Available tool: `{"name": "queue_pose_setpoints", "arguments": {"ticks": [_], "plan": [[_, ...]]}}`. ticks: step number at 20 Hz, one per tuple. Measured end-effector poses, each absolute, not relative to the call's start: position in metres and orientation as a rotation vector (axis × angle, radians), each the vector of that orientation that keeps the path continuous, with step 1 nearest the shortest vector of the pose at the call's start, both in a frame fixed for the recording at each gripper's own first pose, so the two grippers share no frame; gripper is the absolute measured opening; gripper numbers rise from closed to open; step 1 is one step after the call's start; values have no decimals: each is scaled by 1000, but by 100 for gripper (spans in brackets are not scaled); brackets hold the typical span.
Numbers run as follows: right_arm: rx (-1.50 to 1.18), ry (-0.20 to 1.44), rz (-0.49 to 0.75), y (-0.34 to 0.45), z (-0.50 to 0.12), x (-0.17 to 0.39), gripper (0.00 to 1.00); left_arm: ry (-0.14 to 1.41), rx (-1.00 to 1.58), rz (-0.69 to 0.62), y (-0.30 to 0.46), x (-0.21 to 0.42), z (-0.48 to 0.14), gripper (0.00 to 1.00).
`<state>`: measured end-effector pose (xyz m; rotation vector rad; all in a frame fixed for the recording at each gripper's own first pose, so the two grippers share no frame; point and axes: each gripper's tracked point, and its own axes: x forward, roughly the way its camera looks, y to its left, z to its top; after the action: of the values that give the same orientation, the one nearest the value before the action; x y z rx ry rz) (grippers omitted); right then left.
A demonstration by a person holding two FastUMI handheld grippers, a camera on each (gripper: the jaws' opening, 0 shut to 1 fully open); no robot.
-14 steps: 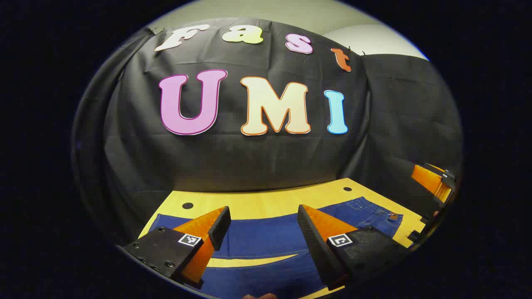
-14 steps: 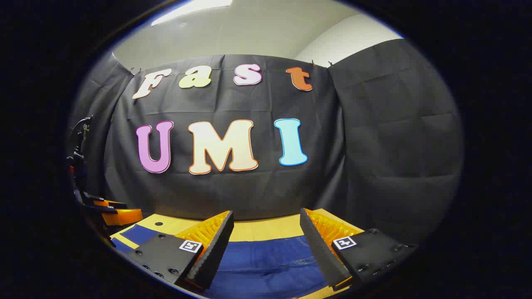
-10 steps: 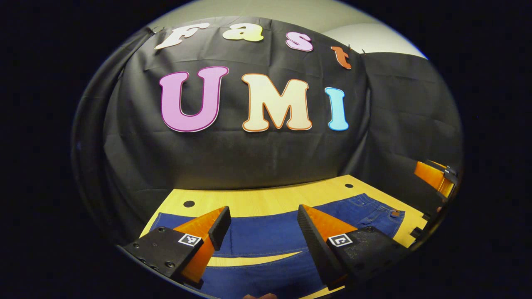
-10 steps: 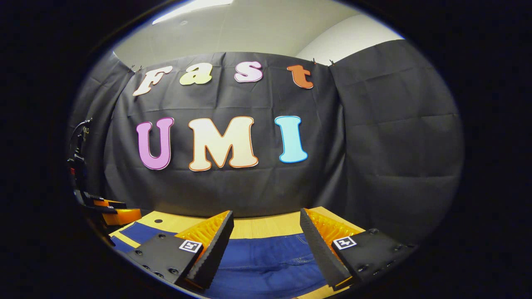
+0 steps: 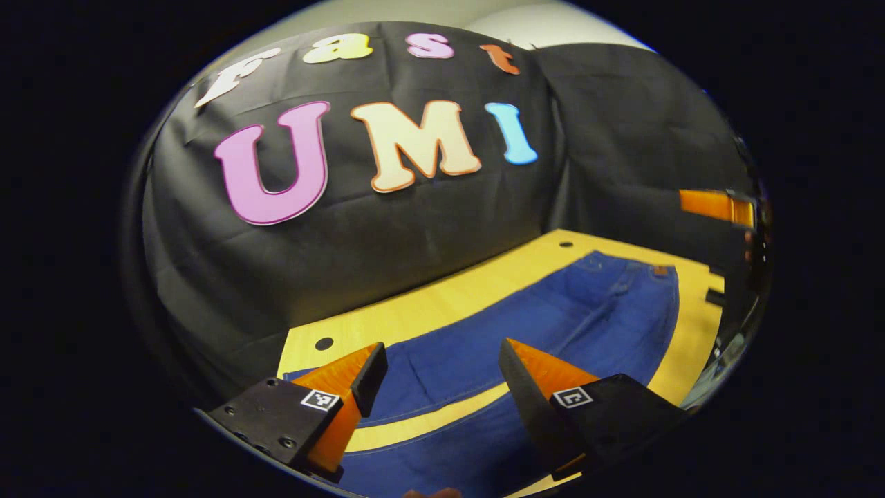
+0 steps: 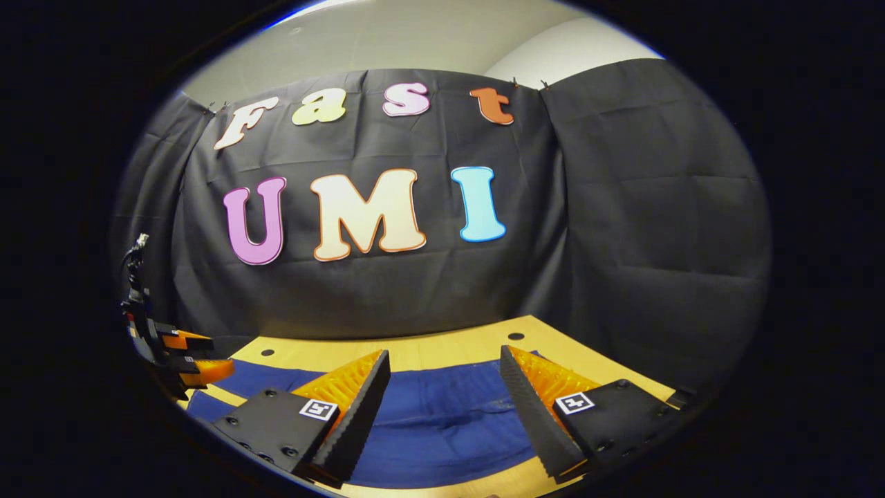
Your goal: Grasp the waist and the cuffs of the jeans and fold them to make the two legs overlap; first hold the waist and fold one-third of the jeans toward the cuffs, then hold the cuffs and fold the remaining one-third in the same direction to finish folding.
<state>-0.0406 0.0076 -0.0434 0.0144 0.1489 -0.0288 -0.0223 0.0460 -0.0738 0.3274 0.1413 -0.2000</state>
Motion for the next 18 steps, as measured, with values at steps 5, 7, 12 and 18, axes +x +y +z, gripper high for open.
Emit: {"name": "queue_pose_setpoints", "arguments": {"ticks": [5,7,12,18], "plan": [[11,220,14,33,-68,-46,98,314,428,-411,46,-58,-134,95],[20,235,37,44,-74,-47,98,409,479,-465,59,-76,-163,95],[13,281,67,57,-95,-48,98,649,569,-560,101,-128,-225,96],[26,351,88,64,-114,-47,98,897,747,-673,150,-180,-278,96]]}}
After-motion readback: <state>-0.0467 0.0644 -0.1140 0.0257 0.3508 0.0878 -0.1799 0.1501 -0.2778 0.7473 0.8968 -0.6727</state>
